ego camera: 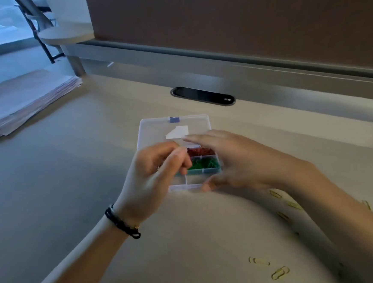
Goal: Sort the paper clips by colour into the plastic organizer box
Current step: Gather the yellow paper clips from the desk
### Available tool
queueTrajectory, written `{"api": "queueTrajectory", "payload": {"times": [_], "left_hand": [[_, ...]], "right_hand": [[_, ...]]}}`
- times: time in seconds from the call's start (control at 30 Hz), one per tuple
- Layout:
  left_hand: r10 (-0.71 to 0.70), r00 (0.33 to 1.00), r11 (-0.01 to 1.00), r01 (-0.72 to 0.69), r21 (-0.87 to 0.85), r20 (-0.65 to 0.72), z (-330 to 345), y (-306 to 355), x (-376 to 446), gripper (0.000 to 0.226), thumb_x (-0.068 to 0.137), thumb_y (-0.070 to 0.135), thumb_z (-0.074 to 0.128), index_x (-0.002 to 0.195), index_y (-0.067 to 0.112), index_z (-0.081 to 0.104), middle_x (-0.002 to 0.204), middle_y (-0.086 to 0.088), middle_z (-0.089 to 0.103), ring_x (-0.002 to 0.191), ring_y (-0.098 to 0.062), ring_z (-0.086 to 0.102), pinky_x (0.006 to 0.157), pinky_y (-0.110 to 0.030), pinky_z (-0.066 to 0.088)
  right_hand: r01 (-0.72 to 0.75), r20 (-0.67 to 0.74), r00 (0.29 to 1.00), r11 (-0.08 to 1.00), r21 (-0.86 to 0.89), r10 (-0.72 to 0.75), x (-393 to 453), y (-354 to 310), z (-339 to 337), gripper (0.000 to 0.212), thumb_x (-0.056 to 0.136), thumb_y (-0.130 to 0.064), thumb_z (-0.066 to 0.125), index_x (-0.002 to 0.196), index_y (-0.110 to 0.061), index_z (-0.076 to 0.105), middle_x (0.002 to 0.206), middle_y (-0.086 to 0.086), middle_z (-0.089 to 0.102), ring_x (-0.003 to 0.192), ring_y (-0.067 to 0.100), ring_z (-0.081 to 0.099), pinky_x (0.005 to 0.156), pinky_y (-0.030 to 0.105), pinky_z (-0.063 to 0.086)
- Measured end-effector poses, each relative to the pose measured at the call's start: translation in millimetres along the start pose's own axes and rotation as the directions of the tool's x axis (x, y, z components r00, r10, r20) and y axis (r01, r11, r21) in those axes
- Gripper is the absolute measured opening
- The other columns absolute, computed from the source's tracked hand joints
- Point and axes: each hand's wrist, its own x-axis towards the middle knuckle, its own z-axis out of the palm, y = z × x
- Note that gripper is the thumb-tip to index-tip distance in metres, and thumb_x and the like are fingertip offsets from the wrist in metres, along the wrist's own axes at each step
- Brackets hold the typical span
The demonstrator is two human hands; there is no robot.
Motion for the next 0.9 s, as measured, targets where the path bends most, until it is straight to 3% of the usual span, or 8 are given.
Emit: {"api": "queueTrajectory", "payload": {"times": [0.13,0.23,0.33,0.5,0.57,0.67,0.77,0.9], "left_hand": [[0.057,0.948,0.924,-0.169,0.342,0.314,57,20,-3,0.008,0.09,0.029,0.065,0.097,0.024,0.067,0.091,0.011,0.062,0.09,-0.014,0.059,0.078,-0.03,0.048],[-0.024,0.877,0.888,-0.202,0.413,0.48,92,32,2,0.019,0.091,0.039,0.063,0.109,0.035,0.065,0.101,0.018,0.058,0.096,-0.002,0.055,0.081,-0.024,0.049],[-0.146,0.853,0.818,-0.18,0.546,0.5,119,38,12,0.038,0.094,0.049,0.056,0.128,0.034,0.059,0.118,0.018,0.053,0.108,0.003,0.046,0.095,-0.025,0.044],[-0.256,0.85,0.725,-0.147,0.673,0.461,150,32,8,0.065,0.097,0.06,0.028,0.15,0.025,0.034,0.156,0.005,0.03,0.146,-0.015,0.017,0.121,-0.038,0.015],[-0.246,0.824,0.744,-0.178,0.644,0.511,159,27,-1,0.075,0.092,0.066,0.011,0.155,0.025,0.019,0.164,0.003,0.014,0.15,-0.01,0.001,0.123,-0.04,0.002],[-0.218,0.812,0.714,-0.245,0.656,0.541,165,19,-10,0.079,0.091,0.067,-0.002,0.157,0.026,0.015,0.165,0.004,0.007,0.15,-0.007,-0.007,0.123,-0.043,-0.003],[-0.191,0.821,0.703,-0.269,0.658,0.539,174,16,-7,0.079,0.091,0.067,-0.005,0.156,0.028,0.017,0.165,0.002,0.009,0.151,-0.01,-0.005,0.122,-0.046,-0.002],[-0.171,0.754,0.698,-0.361,0.618,0.634,202,25,-7,0.076,0.091,0.066,-0.004,0.156,0.031,0.011,0.166,-0.001,0.002,0.151,-0.011,-0.011,0.121,-0.047,-0.005]], "right_hand": [[-0.16,-0.033,0.987,0.983,-0.09,0.158,-52,26,-25,0.063,0.08,-0.033,0.08,0.138,-0.032,0.055,0.125,-0.012,0.062,0.114,0.009,0.054,0.099,0.032,0.044],[-0.286,-0.016,0.958,0.952,-0.11,0.286,-94,46,-35,0.039,0.083,-0.022,0.078,0.12,-0.031,0.068,0.105,-0.012,0.068,0.099,0.008,0.061,0.089,0.028,0.048],[-0.388,-0.039,0.921,0.91,-0.145,0.387,-133,67,-37,0.032,0.086,-0.017,0.071,0.114,-0.031,0.071,0.098,-0.014,0.067,0.093,0.007,0.061,0.083,0.022,0.049],[-0.458,-0.126,0.888,0.876,-0.149,0.443,-166,100,-20,0.042,0.092,-0.031,0.065,0.133,-0.027,0.061,0.131,-0.003,0.06,0.12,0.016,0.053,0.104,0.029,0.04],[-0.513,-0.199,0.853,0.847,-0.14,0.483,-182,115,-13,0.049,0.099,-0.037,0.053,0.147,-0.026,0.046,0.152,-0.002,0.044,0.14,0.019,0.037,0.117,0.032,0.027],[-0.611,-0.238,0.775,0.79,-0.046,0.585,-224,134,-13,0.046,0.104,-0.033,0.044,0.149,-0.026,0.042,0.156,-0.004,0.038,0.144,0.017,0.032,0.115,0.027,0.022],[-0.607,-0.34,0.739,0.794,0.039,0.582,-262,135,-13,0.027,0.097,-0.021,0.059,0.122,-0.029,0.066,0.12,-0.008,0.062,0.113,0.014,0.056,0.093,0.023,0.039],[-0.541,-0.333,0.794,0.841,-0.003,0.509,-269,112,-12,0.006,0.084,-0.025,0.073,0.082,-0.031,0.072,0.081,-0.014,0.059,0.083,0.005,0.054,0.076,0.026,0.046]]}}
